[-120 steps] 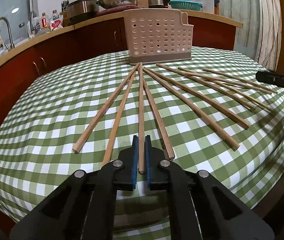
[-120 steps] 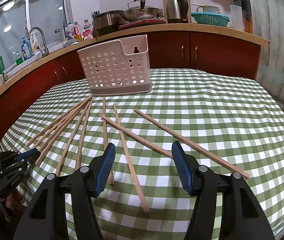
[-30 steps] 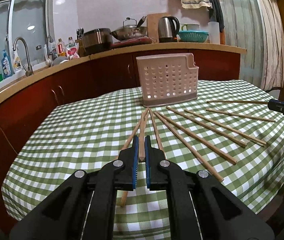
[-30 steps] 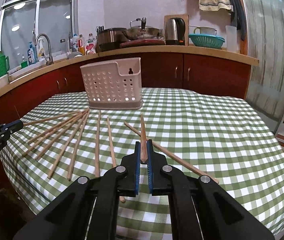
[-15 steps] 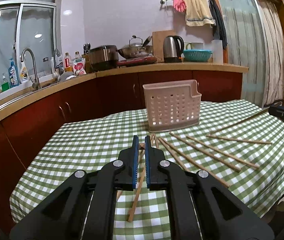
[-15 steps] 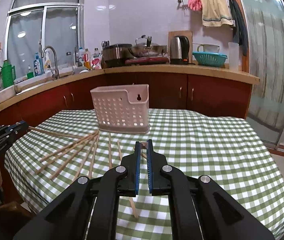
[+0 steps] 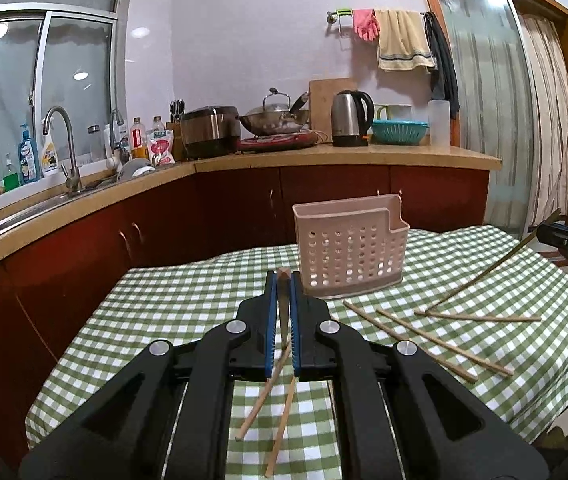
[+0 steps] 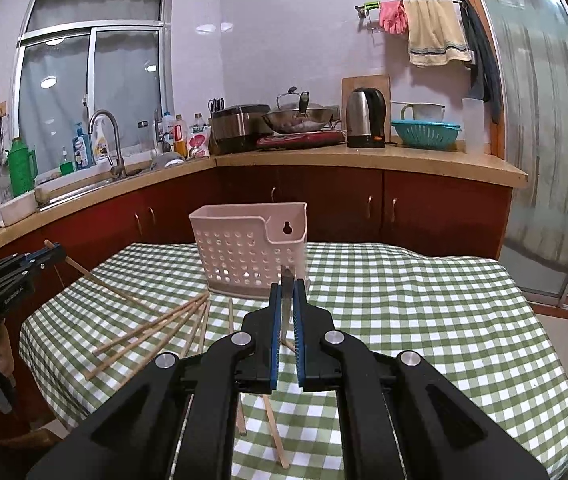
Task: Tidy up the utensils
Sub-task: 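Lift both held chopsticks and carry them over the pink caddy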
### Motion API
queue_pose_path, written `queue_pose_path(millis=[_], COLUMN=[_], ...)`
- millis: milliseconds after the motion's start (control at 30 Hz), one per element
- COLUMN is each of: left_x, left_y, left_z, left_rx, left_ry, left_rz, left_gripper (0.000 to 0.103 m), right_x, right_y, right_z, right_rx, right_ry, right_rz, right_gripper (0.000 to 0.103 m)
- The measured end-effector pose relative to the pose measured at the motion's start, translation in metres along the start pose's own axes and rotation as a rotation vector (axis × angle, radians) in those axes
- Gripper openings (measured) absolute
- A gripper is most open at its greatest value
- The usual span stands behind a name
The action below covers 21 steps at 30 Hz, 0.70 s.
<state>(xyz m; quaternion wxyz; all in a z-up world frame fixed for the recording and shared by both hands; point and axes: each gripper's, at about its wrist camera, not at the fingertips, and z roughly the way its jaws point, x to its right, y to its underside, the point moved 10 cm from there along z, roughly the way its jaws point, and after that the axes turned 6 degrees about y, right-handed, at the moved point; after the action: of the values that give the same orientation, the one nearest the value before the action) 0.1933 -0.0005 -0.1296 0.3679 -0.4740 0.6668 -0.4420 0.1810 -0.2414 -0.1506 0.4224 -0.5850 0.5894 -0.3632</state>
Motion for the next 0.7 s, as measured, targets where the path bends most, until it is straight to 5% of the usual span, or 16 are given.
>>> queue_pose_path(millis=[433,700], left_x=[0.004,0.005], left_y=[-0.036,-0.088], left_z=[0.004,0.0], left_rx=[0.039,0.116], left_ry=[0.045,0.089], left_rz=[-0.018,-0.025], left_gripper=[0.007,0.007], right_x=[0.001,-0.002], right_y=[-0.031,-0.077], right_z=[0.0,-0.007], right_rx=[0.037,0.121], right_ry=[-0.028,-0.068], right_rz=[0.034,0.036], right_gripper=[0.007,0.007])
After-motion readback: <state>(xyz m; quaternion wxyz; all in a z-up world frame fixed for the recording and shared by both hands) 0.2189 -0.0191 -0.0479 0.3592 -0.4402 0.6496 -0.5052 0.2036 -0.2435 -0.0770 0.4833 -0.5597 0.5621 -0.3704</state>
